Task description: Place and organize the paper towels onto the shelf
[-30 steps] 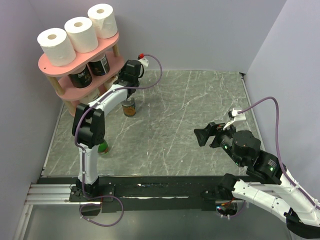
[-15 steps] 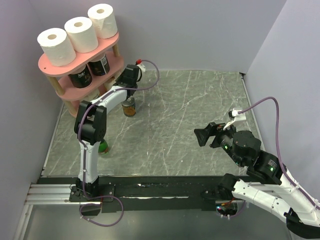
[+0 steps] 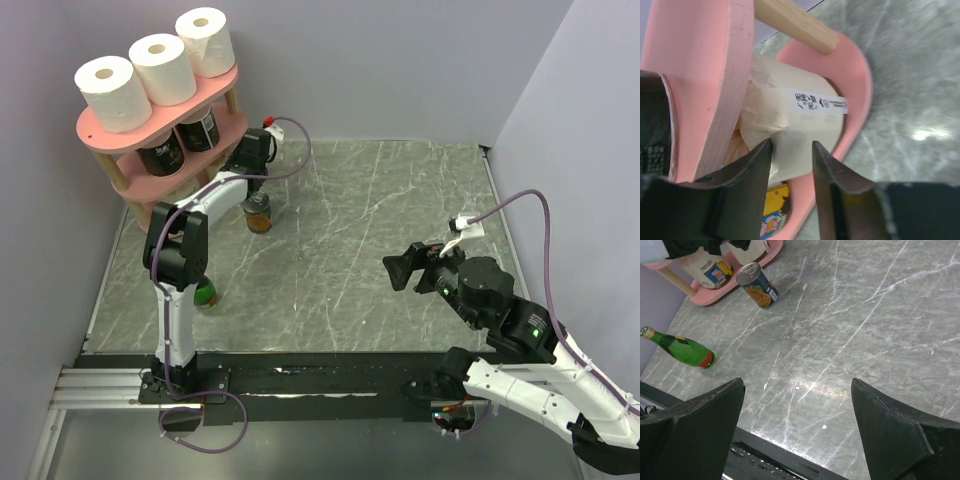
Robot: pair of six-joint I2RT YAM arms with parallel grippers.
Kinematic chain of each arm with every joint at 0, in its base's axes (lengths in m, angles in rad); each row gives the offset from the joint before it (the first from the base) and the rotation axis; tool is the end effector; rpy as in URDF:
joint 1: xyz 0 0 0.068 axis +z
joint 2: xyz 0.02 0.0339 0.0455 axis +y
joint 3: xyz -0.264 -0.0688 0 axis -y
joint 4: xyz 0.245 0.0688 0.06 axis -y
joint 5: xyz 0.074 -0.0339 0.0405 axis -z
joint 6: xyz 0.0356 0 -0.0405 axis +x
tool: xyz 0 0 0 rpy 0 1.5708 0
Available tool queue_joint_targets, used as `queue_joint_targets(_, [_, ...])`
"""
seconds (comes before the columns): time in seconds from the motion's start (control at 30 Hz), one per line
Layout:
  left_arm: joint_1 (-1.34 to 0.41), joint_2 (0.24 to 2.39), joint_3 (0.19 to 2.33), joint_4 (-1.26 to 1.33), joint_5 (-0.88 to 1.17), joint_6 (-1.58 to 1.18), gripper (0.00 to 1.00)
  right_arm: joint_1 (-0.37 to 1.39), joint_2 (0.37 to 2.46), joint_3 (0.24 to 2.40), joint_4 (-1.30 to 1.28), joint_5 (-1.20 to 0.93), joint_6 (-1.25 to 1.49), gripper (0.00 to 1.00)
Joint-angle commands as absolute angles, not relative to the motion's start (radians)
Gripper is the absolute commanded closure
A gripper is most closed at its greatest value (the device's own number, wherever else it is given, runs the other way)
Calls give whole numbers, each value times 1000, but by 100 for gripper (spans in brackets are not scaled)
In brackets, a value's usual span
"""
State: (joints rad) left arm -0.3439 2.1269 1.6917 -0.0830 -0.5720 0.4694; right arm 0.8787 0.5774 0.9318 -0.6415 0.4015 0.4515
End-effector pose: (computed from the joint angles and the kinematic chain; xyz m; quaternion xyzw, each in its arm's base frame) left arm 0.4745 -0.1495 0.2374 0.1980 0.8180 0.2737 0.4657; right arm 0.0810 0.0759 0.3687 -0.0497 0.7924 0.2364 0.5602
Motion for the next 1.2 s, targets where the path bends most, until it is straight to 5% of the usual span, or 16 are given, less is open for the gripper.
queue_joint_targets(0.0, [-374, 1979, 1686, -106, -419, 331, 51, 877, 583, 966, -600, 400, 448, 6])
queue_joint_targets(0.3, [-480, 1717, 1695, -144, -132, 140, 26, 877, 609, 986, -652, 414, 428, 0])
queue_joint_targets(0.37, [-488, 1628, 1665, -150, -94, 101, 7, 877, 612, 1014, -667, 396, 408, 0])
queue_joint_targets(0.43, [-497, 1521, 1602, -131, -46, 60, 1, 877, 609, 1031, -686, 393, 408, 0])
queue_joint_targets(0.9, [-508, 1003, 1072, 61, 403, -265, 4, 877, 647, 1062, -686, 422, 543, 0])
queue_joint_targets(1.17, [-506, 879, 900, 154, 380, -290, 4, 876, 646, 1022, -618, 437, 566, 0])
